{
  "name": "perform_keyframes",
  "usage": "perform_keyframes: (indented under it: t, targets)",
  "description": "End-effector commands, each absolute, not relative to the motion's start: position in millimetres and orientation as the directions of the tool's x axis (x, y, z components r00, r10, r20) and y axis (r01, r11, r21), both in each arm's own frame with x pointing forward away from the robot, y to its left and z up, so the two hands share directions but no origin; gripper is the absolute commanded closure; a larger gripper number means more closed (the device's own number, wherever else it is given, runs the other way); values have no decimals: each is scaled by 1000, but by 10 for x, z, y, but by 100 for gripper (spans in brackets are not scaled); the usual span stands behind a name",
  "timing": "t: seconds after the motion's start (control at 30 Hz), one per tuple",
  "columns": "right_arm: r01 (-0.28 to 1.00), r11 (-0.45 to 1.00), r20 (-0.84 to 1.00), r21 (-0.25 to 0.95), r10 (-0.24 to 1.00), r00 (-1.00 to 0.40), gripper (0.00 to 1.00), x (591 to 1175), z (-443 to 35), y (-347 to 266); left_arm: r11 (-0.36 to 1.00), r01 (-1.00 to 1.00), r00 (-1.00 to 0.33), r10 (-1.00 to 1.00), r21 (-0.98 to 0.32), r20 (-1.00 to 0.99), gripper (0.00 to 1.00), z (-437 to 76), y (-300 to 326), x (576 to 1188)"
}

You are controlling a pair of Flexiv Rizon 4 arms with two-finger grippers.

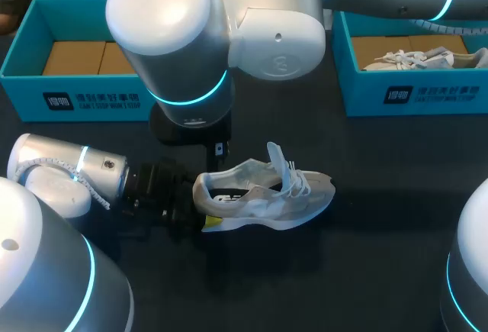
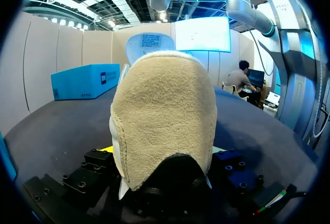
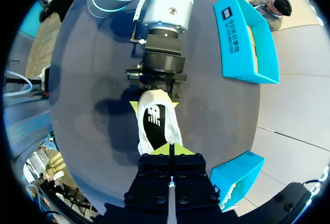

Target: Take the shoe out of the shoebox, open the shoe tongue, remove and reinsert the insole, then place the shoe into the shoebox

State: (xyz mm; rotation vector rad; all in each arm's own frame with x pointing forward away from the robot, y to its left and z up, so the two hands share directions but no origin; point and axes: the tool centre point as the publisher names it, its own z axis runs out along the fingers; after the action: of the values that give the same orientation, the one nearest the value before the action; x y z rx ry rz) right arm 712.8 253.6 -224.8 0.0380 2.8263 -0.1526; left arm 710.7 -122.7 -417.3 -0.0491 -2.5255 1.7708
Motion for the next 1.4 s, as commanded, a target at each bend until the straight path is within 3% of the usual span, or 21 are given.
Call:
perform_keyframes:
  t: [0.03, 0.37, 0.53, 0.87, 1.4]
  targets:
    - [42, 994, -307, -98, 10, -952, 100, 7131, -2256, 2525, 342, -6, -998, 59, -940, 28, 100, -4184, -1236, 7093]
    - [42, 994, -307, -98, 10, -952, 100, 7131, -2256, 2525, 342, -6, -998, 59, -940, 28, 100, -4184, -1236, 7093]
    - [-47, 986, -265, -157, -88, -960, 100, 7135, -2469, 2514, 342, -6, -998, 59, -940, 28, 100, -4184, -1236, 7093]
    - [-188, 970, -204, -152, -216, -955, 100, 7226, -2896, 2453, 342, -6, -998, 59, -940, 28, 100, -4184, -1236, 7093]
    - [-236, 965, -83, -116, -246, -966, 100, 7367, -3420, 2185, 342, -6, -998, 59, -940, 28, 100, -4184, -1236, 7093]
